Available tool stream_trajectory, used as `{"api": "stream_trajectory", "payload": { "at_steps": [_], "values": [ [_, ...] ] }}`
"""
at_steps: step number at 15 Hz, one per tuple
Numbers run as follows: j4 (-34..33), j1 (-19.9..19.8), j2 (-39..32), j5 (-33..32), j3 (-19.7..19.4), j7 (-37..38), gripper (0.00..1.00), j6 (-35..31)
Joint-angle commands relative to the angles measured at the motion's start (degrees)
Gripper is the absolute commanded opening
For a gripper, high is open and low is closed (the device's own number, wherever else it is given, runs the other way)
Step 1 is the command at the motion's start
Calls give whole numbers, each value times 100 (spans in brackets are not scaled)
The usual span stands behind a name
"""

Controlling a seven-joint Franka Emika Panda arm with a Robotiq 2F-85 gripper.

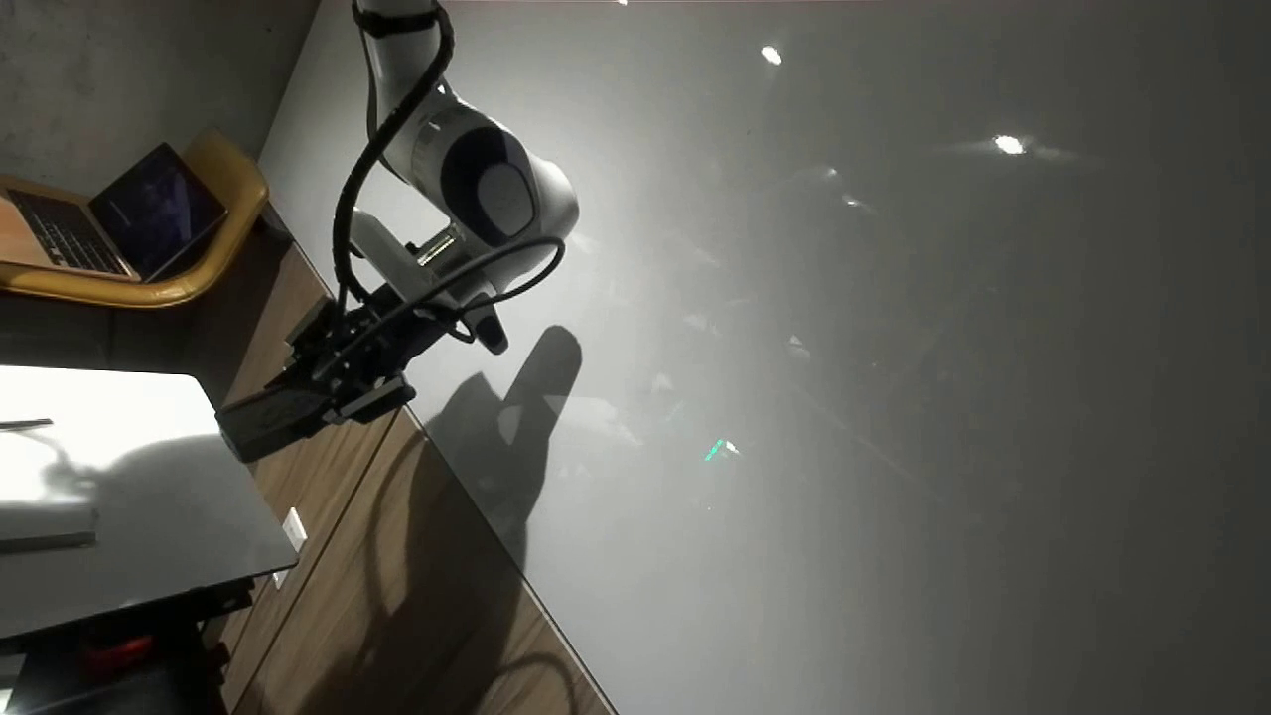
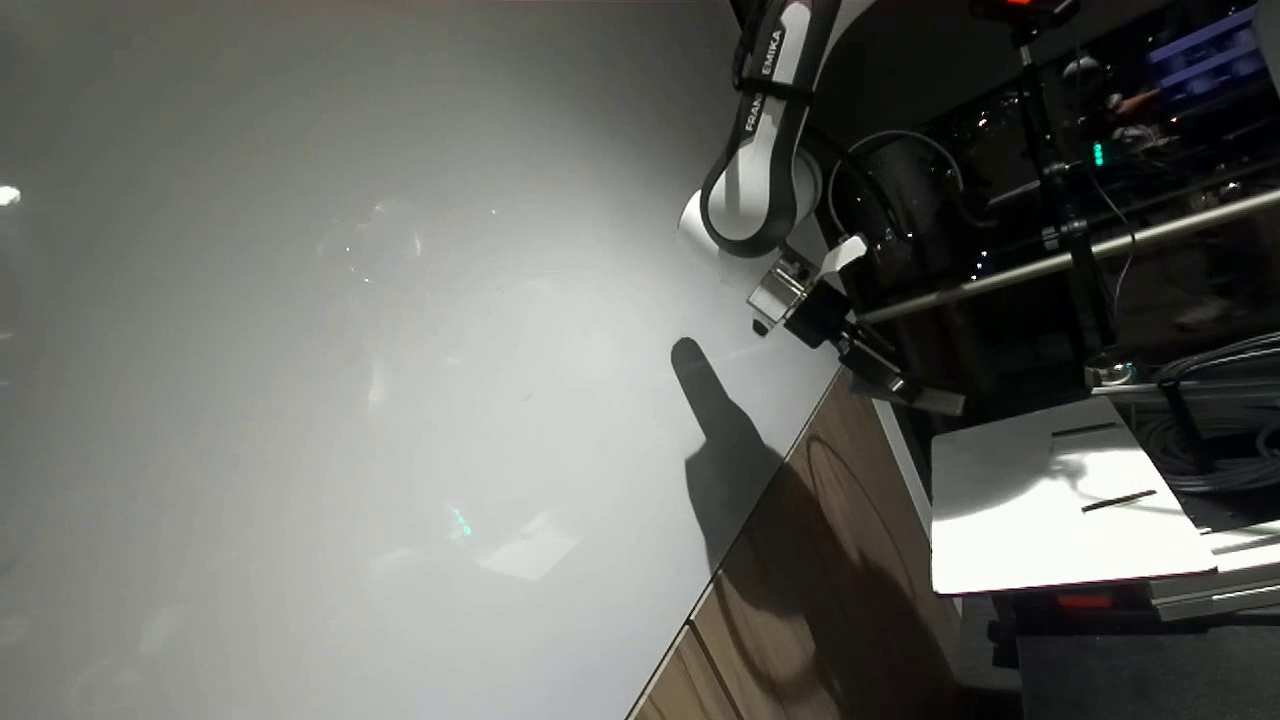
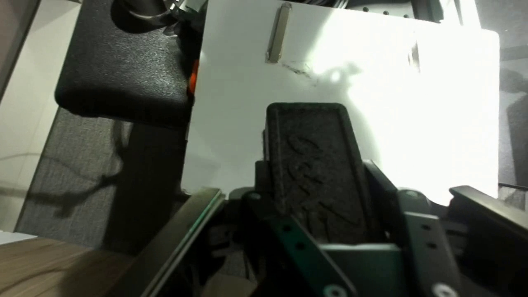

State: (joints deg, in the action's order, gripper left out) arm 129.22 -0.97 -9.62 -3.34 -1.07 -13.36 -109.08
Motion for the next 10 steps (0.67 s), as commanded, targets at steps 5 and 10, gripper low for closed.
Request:
{"api": "stream_trajectory", "payload": {
  "at_steps": [5, 10],
  "values": [
    [-1223, 125, -1309, 367, 349, 156, 30, 969],
    [-1453, 242, -1755, 393, 421, 529, 30, 1475]
  ]
}}
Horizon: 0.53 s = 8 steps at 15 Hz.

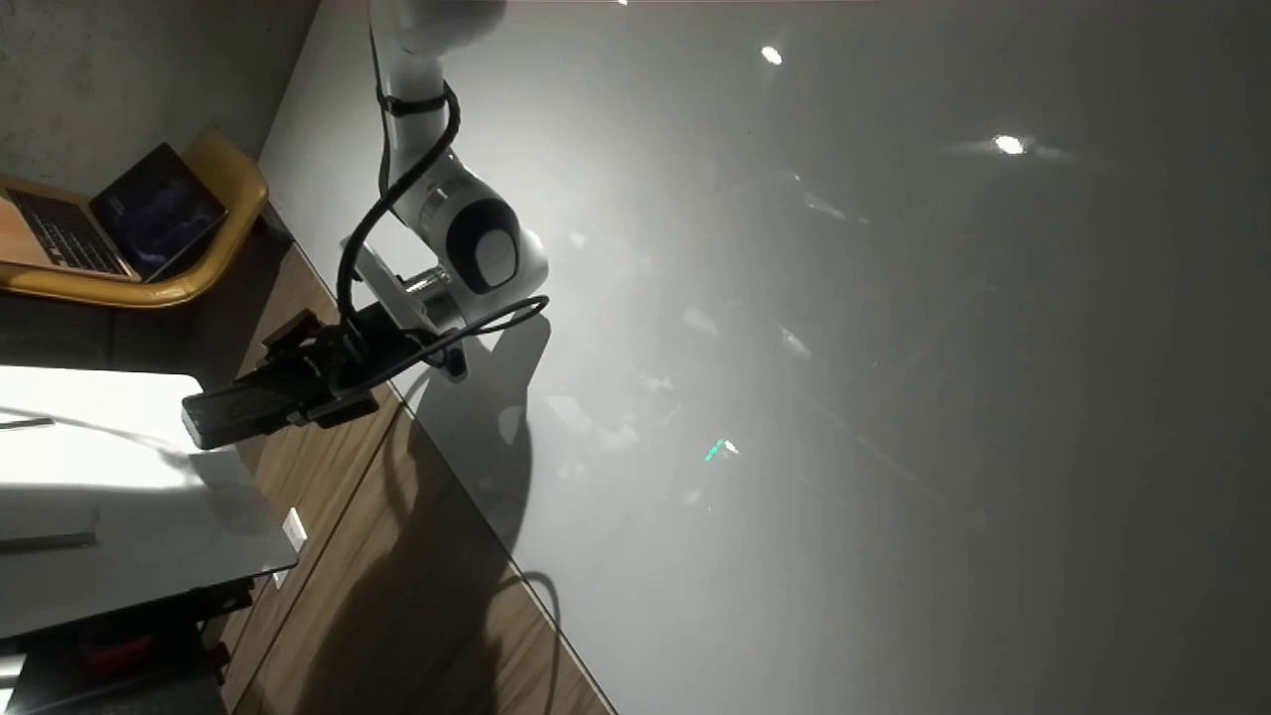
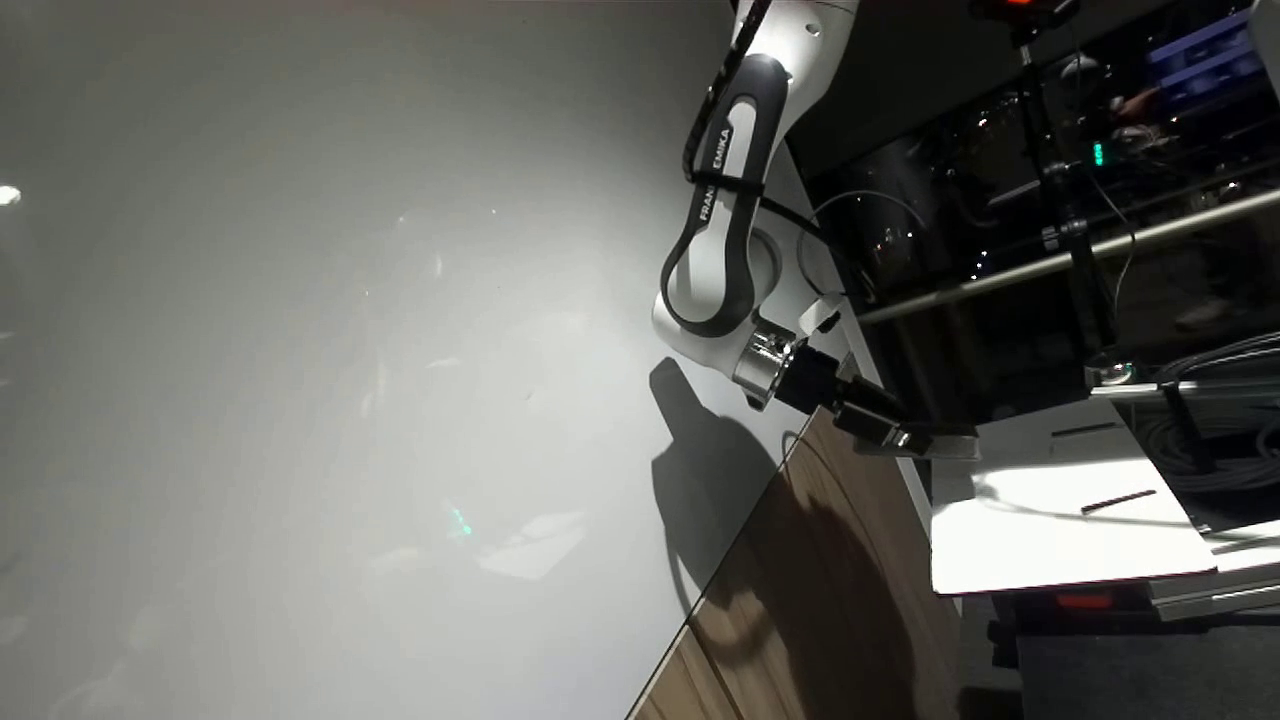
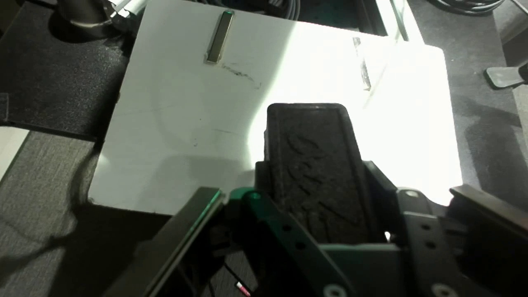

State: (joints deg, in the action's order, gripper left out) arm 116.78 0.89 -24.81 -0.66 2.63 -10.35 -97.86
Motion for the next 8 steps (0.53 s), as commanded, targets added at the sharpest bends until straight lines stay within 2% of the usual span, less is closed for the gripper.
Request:
{"api": "stream_trajectory", "payload": {
  "at_steps": [1, 8],
  "values": [
    [-202, 78, -286, 132, 67, 299, 30, 371],
    [-154, 291, -402, -7, 41, 902, 30, 404]
  ]
}}
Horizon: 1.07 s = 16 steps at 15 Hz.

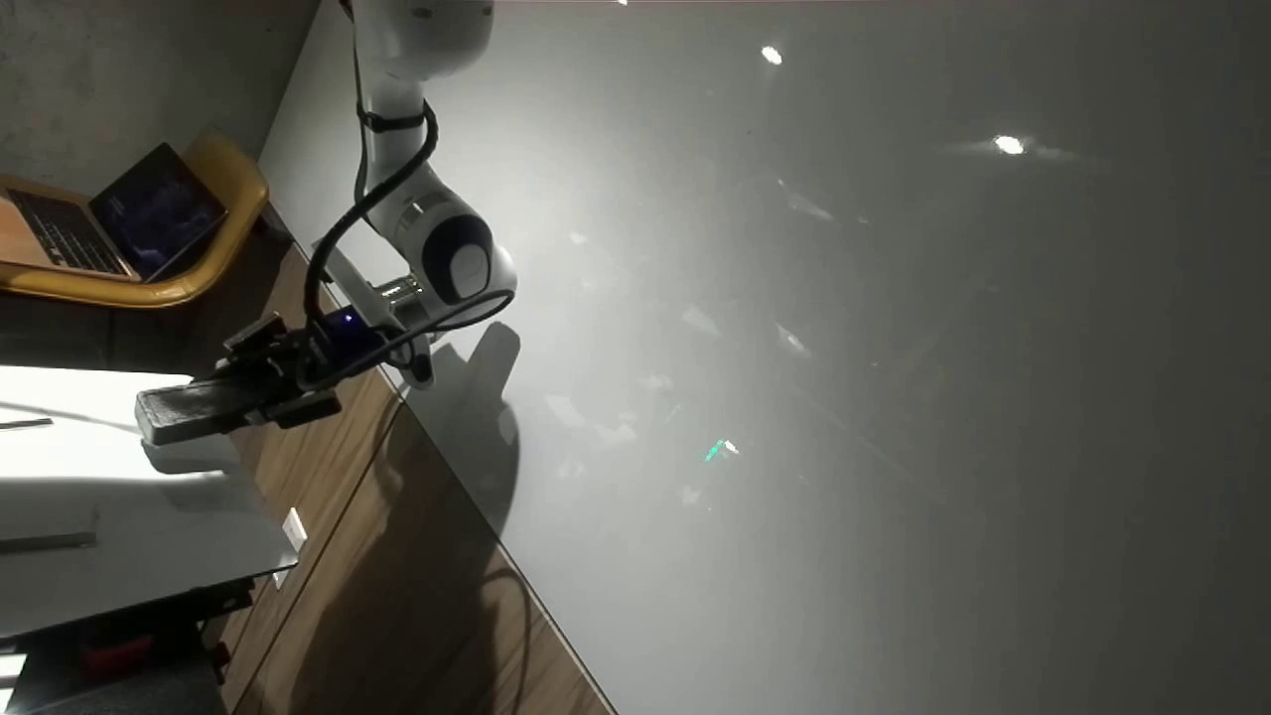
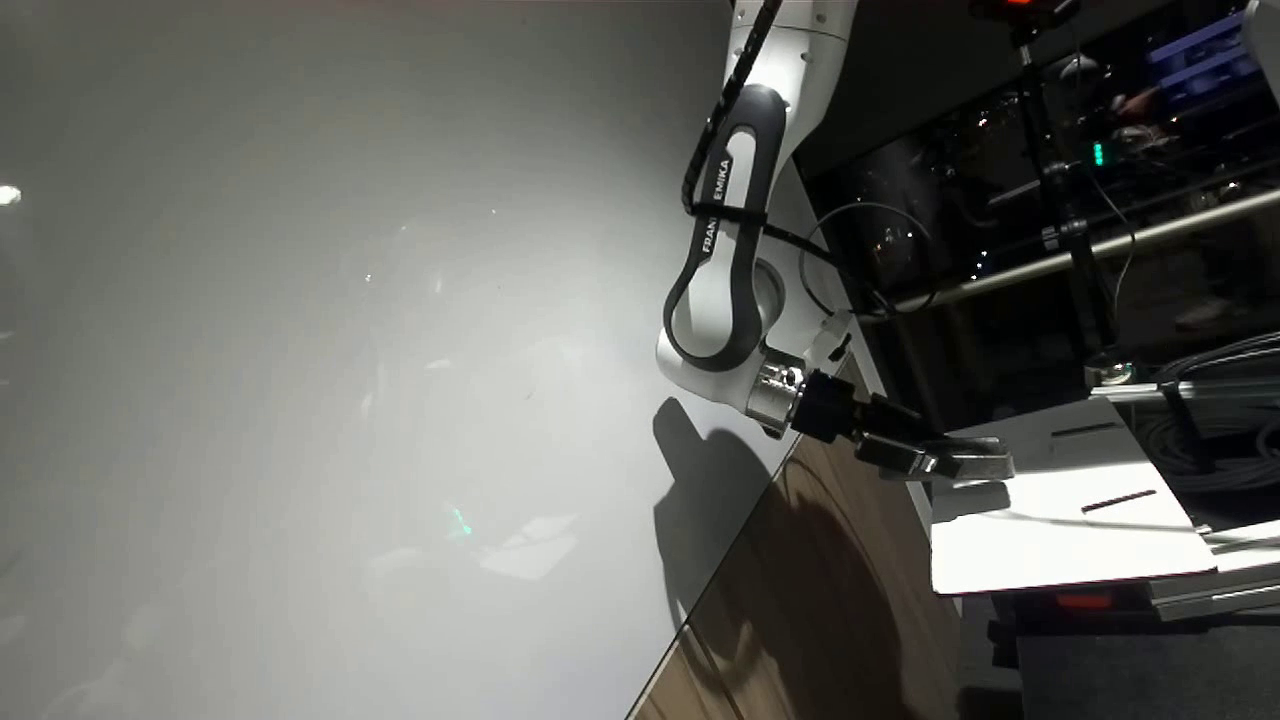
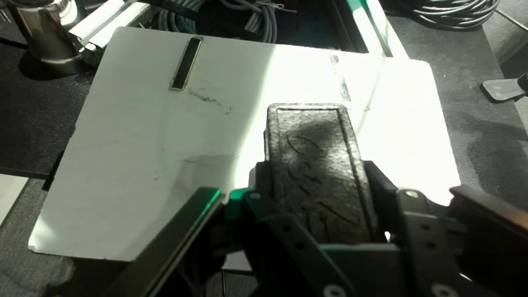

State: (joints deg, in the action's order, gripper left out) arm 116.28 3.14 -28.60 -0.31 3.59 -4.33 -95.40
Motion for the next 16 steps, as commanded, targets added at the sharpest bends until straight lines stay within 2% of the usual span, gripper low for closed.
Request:
{"api": "stream_trajectory", "payload": {
  "at_steps": [1, 4, 5, 6, 7, 10, 16],
  "values": [
    [-86, 83, -34, -79, -72, 388, 30, 149],
    [-71, 98, -80, -149, -108, 596, 30, 154],
    [-78, 94, -96, -145, -112, 626, 33, 165],
    [-82, 93, -110, -143, -116, 652, 66, 169],
    [-89, 89, -122, -132, -117, 662, 81, 176],
    [-101, 88, -112, -125, -119, 706, 99, 173],
    [-164, 85, -107, -108, -104, 697, 100, 178]
  ]
}}
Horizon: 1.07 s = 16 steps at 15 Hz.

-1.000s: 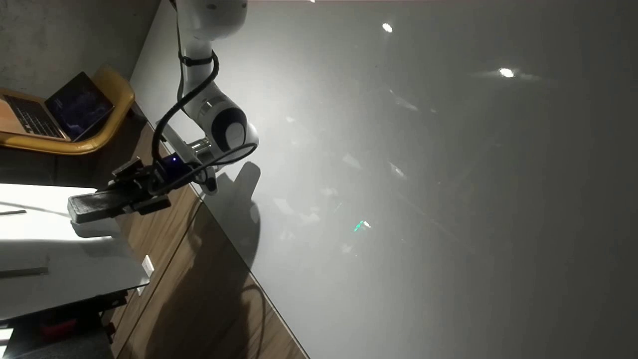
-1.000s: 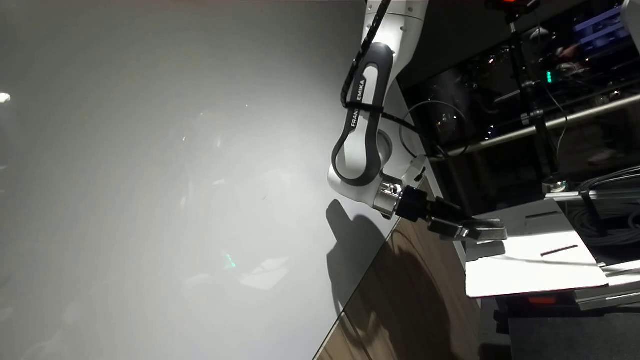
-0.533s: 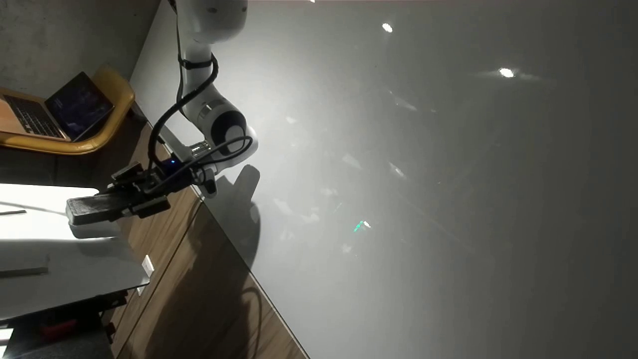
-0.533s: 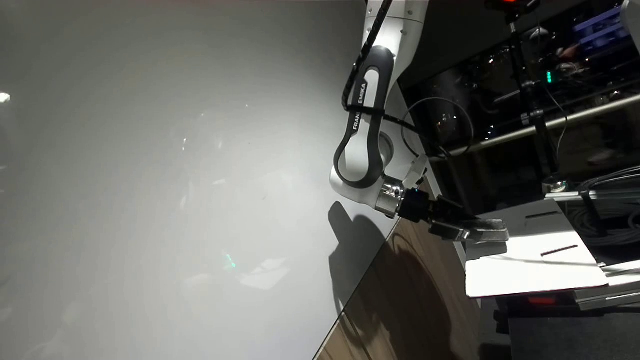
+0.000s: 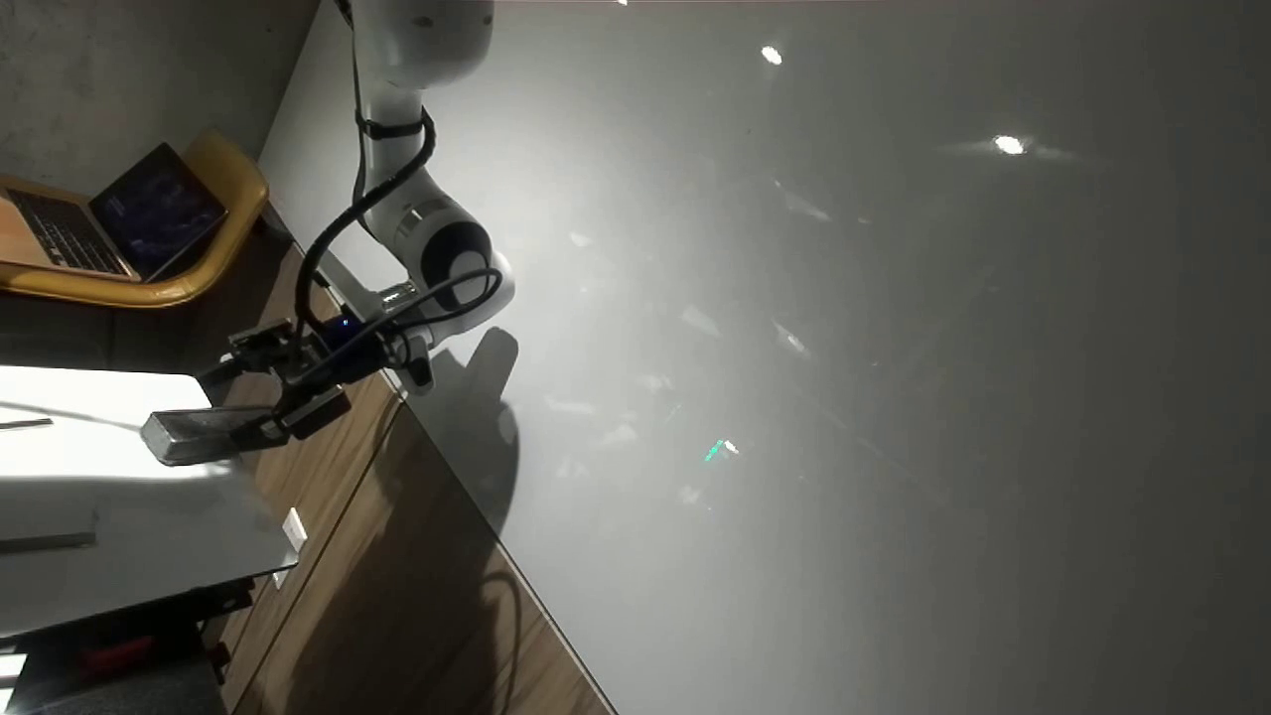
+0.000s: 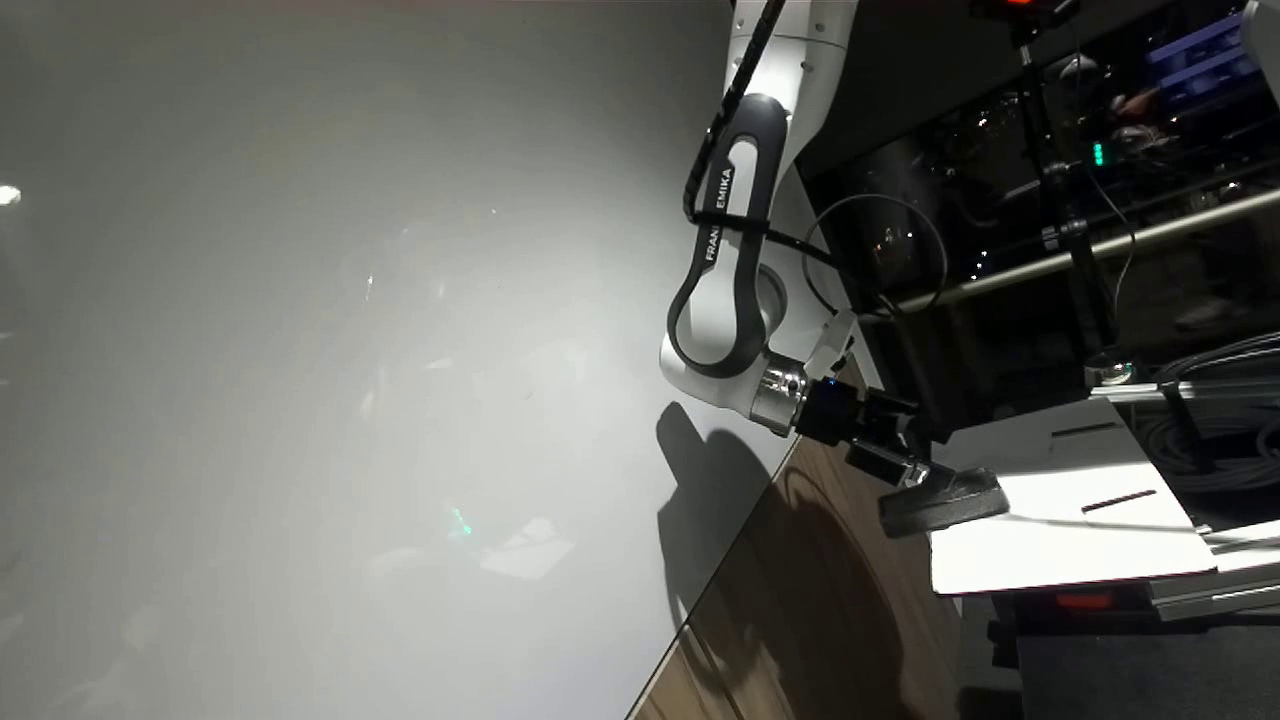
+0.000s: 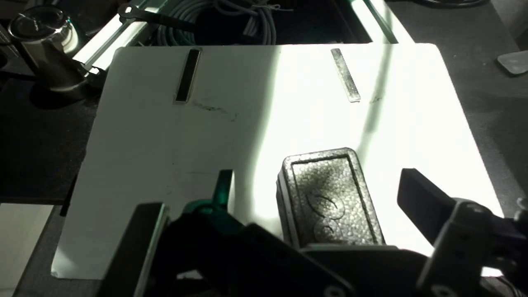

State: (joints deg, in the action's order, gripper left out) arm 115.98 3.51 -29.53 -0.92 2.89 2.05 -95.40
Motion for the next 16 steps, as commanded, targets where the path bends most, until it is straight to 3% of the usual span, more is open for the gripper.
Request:
{"api": "stream_trajectory", "payload": {
  "at_steps": [1, 6, 12, 16],
  "values": [
    [-138, 48, 0, -44, -21, 27, 100, 148],
    [521, 299, 653, -510, 63, 27, 100, -526],
    [1864, 835, 2172, -1321, 408, 553, 100, -1173],
    [2227, 944, 3307, -1590, 638, 862, 100, -1214]
  ]
}}
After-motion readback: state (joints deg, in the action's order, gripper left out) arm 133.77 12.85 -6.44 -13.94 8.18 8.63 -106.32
